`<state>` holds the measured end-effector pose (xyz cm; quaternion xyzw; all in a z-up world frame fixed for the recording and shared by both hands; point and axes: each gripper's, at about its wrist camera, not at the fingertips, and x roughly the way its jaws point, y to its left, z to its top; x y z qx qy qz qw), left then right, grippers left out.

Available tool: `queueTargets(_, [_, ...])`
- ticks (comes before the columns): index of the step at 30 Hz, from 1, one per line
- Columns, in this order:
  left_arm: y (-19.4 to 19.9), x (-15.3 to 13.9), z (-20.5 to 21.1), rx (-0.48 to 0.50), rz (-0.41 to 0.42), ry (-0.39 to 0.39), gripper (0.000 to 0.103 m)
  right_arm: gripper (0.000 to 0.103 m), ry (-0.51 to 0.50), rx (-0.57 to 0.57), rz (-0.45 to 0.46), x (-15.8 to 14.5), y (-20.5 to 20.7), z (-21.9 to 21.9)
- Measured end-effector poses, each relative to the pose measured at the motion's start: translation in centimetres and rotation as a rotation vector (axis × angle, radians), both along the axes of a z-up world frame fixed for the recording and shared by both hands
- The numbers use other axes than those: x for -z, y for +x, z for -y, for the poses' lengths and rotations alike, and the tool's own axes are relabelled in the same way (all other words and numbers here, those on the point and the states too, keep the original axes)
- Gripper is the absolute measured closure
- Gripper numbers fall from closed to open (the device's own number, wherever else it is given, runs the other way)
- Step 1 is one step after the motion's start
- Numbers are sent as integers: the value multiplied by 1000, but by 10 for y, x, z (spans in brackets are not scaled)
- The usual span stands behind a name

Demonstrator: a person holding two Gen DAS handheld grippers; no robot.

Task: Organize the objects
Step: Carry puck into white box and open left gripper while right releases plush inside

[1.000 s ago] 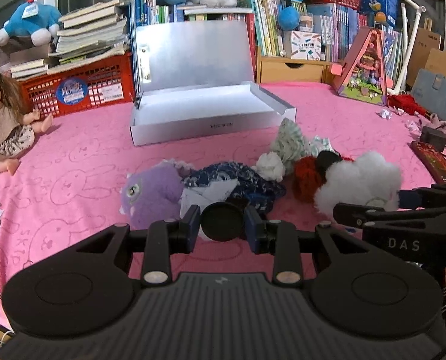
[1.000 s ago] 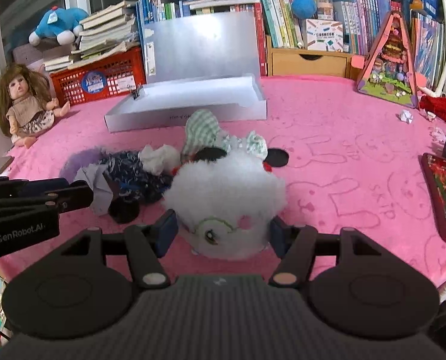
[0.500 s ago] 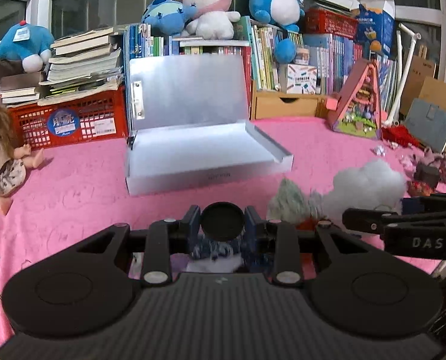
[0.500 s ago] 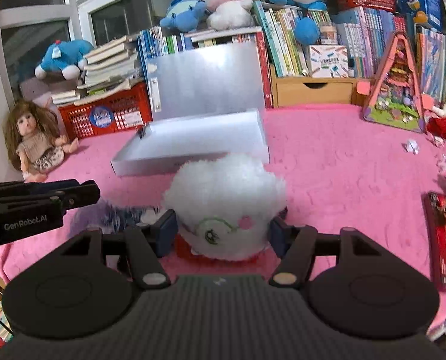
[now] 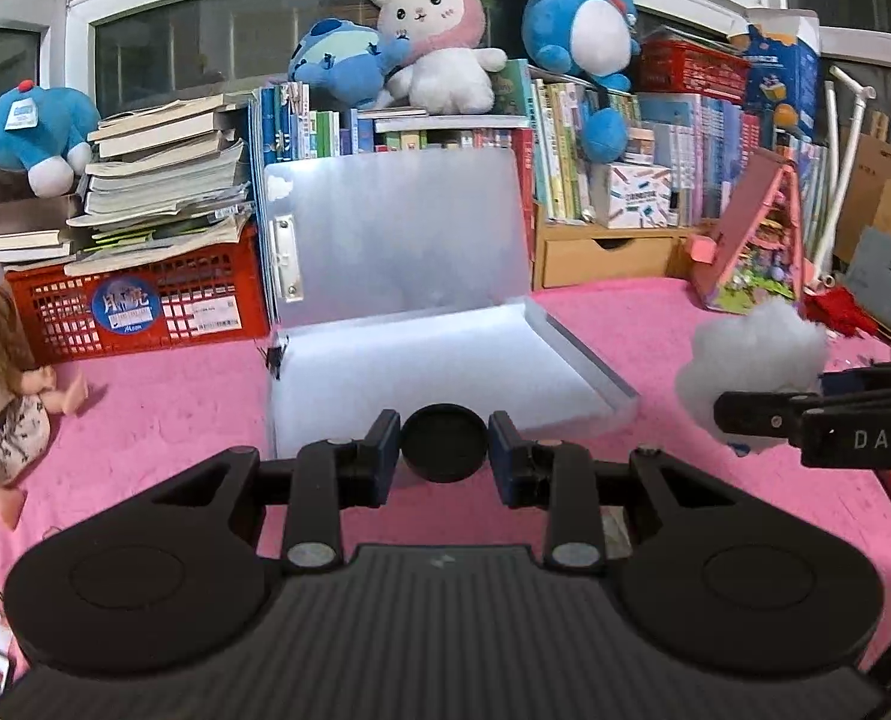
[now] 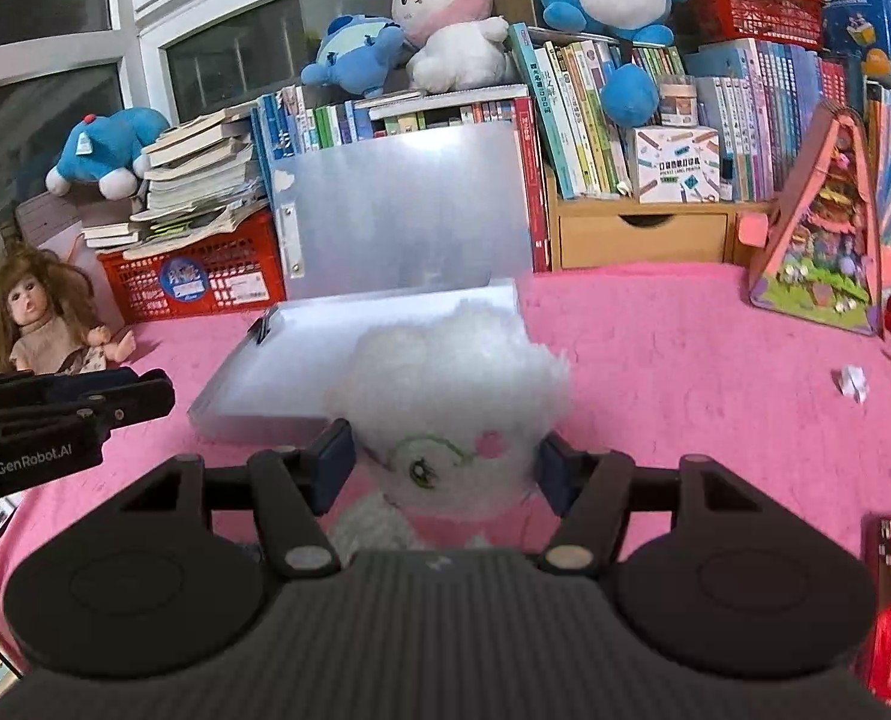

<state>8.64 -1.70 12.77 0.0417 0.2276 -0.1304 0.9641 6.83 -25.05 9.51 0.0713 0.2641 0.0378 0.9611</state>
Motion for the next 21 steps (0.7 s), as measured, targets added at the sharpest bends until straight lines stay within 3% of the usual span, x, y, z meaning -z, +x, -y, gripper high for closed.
queueTargets(14, [114, -5, 4, -50, -120, 2, 66, 38, 30, -5, -100, -12, 100, 18])
queueTargets(21, [182, 4, 5, -97, -229, 0, 66, 38, 97, -3, -167, -6, 153, 26])
